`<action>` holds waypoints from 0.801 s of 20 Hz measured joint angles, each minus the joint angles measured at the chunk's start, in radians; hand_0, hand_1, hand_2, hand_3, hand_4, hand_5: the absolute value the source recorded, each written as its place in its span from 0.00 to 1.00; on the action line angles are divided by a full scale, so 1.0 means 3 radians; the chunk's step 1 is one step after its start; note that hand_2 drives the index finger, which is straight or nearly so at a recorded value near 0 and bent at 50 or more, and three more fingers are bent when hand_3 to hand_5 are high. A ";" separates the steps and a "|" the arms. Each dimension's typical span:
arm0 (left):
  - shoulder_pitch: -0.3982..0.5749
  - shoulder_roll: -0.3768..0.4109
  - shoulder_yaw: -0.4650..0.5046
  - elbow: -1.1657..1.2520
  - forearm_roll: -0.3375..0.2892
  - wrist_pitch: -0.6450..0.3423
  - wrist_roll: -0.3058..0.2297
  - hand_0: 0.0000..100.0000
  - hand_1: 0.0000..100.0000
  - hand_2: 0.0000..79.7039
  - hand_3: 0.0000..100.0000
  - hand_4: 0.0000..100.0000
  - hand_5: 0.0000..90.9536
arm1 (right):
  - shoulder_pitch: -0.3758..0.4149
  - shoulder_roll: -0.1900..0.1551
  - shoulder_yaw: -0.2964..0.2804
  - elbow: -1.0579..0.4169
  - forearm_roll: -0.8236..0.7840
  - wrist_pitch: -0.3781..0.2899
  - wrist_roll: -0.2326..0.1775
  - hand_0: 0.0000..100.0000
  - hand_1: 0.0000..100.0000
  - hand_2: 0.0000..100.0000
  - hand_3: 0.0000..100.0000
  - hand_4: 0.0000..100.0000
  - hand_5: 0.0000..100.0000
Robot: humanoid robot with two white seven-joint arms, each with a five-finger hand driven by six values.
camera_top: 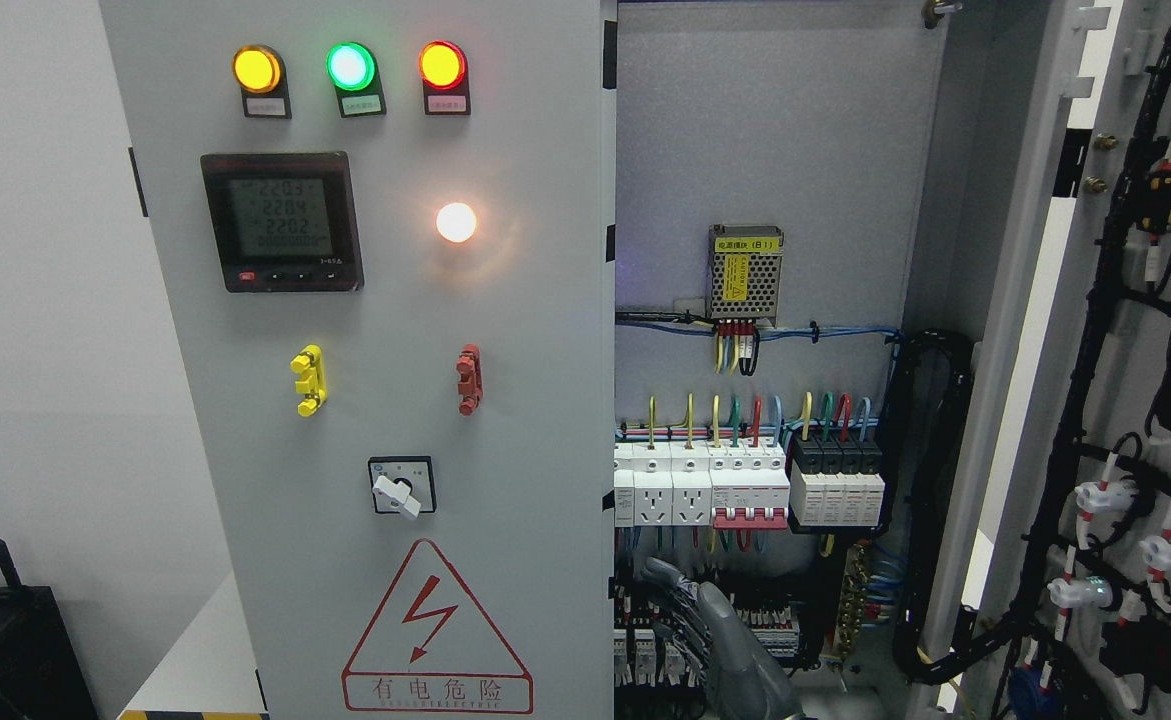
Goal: Open door with both hands
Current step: 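Continue lifting the right hand slowly toward the breakers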
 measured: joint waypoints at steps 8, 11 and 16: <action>0.0000 0.0000 0.0001 0.0000 0.0000 0.0000 0.0000 0.00 0.00 0.00 0.00 0.03 0.00 | -0.0085 -0.0012 0.0062 0.0077 -0.0023 -0.0001 0.0000 0.00 0.00 0.00 0.00 0.00 0.00; 0.0000 0.0000 0.0000 0.0000 0.0000 0.0000 0.0000 0.00 0.00 0.00 0.00 0.03 0.00 | -0.0126 -0.0012 0.0082 0.0105 -0.0026 -0.0001 0.0000 0.00 0.00 0.00 0.00 0.00 0.00; 0.0000 0.0000 0.0001 0.0000 0.0000 0.0000 0.0000 0.00 0.00 0.00 0.00 0.03 0.00 | -0.0196 -0.0014 0.0106 0.0139 -0.0032 -0.0001 0.0000 0.00 0.00 0.00 0.00 0.00 0.00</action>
